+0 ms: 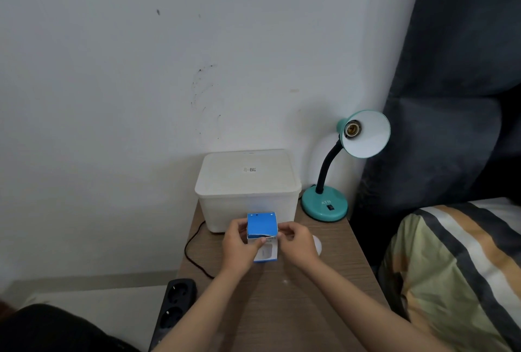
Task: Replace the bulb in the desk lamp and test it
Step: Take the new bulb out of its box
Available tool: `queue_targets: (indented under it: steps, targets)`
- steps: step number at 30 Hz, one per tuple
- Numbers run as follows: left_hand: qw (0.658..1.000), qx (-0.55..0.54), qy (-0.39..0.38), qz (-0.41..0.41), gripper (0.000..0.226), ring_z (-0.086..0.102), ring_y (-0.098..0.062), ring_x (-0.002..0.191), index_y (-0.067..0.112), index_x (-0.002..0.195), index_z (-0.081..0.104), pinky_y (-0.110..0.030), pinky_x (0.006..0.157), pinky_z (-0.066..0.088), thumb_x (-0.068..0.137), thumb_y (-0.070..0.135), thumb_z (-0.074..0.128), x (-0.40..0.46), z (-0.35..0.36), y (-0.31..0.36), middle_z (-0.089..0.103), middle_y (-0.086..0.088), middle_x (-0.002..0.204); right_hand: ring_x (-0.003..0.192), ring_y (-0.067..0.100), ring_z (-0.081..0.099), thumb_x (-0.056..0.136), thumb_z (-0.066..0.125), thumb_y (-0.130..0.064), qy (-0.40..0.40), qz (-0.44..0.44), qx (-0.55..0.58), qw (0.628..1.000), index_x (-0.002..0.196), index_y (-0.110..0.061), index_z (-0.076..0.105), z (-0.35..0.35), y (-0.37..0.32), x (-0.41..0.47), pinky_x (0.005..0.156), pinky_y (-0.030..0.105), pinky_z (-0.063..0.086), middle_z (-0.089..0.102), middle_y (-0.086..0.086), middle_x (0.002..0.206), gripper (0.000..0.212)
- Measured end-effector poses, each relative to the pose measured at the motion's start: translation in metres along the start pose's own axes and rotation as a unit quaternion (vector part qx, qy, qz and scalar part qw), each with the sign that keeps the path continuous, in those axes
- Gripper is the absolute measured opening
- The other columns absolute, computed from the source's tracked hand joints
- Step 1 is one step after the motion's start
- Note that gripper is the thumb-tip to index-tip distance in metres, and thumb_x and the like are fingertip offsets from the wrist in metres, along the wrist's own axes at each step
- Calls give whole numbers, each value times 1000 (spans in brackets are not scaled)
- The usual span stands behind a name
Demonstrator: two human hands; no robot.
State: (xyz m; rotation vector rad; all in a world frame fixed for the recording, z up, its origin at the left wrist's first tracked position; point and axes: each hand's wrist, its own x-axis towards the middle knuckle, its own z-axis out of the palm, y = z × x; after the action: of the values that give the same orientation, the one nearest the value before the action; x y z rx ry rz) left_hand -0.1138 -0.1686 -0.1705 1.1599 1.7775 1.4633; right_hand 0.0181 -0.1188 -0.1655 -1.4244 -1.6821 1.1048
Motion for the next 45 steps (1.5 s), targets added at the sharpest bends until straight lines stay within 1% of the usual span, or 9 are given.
queue_targets:
  steps: [5, 10, 17, 22, 25, 31, 35, 37, 45]
  targets:
    - [1000, -16, -22, 10, 47, 55, -1, 95, 20, 106, 52, -14, 76, 47, 70, 3, 78, -2, -3, -1, 58, 8, 104, 92, 12, 60, 88, 56, -6, 5, -8, 6, 1000, 108, -9, 64, -1, 2, -4, 71, 11, 42, 65, 0, 97, 22]
    - [1000, -23, -12, 16, 38, 58, -13, 102, 19, 107, 53, -11, 72, 49, 77, 6, 73, -2, -6, -5, 60, 1, 110, 88, 7, 57, 89, 56, -7, 7, -20, 3, 1000, 111, -10, 63, -1, 3, -7, 63, 6, 40, 63, -2, 96, 23]
    - [999, -40, 11, -6, 29, 60, -15, 100, 19, 102, 53, -21, 79, 49, 80, 18, 72, -2, -8, -3, 61, 4, 104, 83, 1, 56, 90, 57, -17, 20, -41, 23, 999, 110, -15, 65, -1, -1, -11, 61, 6, 41, 65, -5, 97, 21]
    - [999, 10, 0, 50, 22, 55, 2, 92, 27, 107, 53, -7, 68, 47, 87, 27, 63, -2, -12, 5, 58, 9, 109, 84, 3, 60, 92, 54, -20, 3, -45, 65, 997, 120, -17, 60, -3, -4, -12, 70, 10, 46, 65, -6, 89, 28]
    - [994, 57, -40, 85, 30, 54, -2, 103, 36, 113, 51, -11, 75, 46, 86, 32, 63, -1, -18, 2, 53, 15, 113, 84, 6, 60, 93, 52, -17, -22, -46, 59, 997, 125, -22, 57, -5, -5, -12, 75, 19, 49, 65, -7, 89, 33]
    - [979, 89, -177, 54, 85, 51, -7, 110, 35, 140, 33, -21, 88, 48, 70, 37, 80, 2, -38, -3, 40, 17, 129, 77, 7, 56, 91, 55, -18, -41, -62, -15, 997, 132, -24, 48, -9, -9, -11, 65, 15, 44, 59, -6, 82, 42]
    - [977, 94, -185, 47, 90, 53, -10, 113, 33, 141, 31, -15, 84, 45, 67, 29, 83, 9, -44, -8, 43, 12, 134, 91, 11, 58, 85, 64, -19, 22, -135, -73, 988, 124, -14, 54, -10, -13, -11, 70, 10, 43, 62, 3, 104, 41]
    - [978, 84, -185, 43, 89, 51, -10, 116, 33, 140, 32, -15, 85, 44, 67, 27, 83, 10, -45, -9, 44, 11, 133, 91, 7, 57, 82, 67, -23, 2, -164, -99, 981, 122, -16, 56, -10, -17, -9, 70, 10, 45, 62, -1, 108, 42]
    - [978, 61, -199, 24, 89, 51, -12, 115, 37, 137, 33, -16, 87, 45, 66, 23, 84, 12, -43, -11, 46, 9, 132, 102, 11, 59, 68, 74, -41, -113, -104, -224, 962, 119, -24, 56, -2, -30, 12, 88, 37, 53, 63, -4, 113, 57]
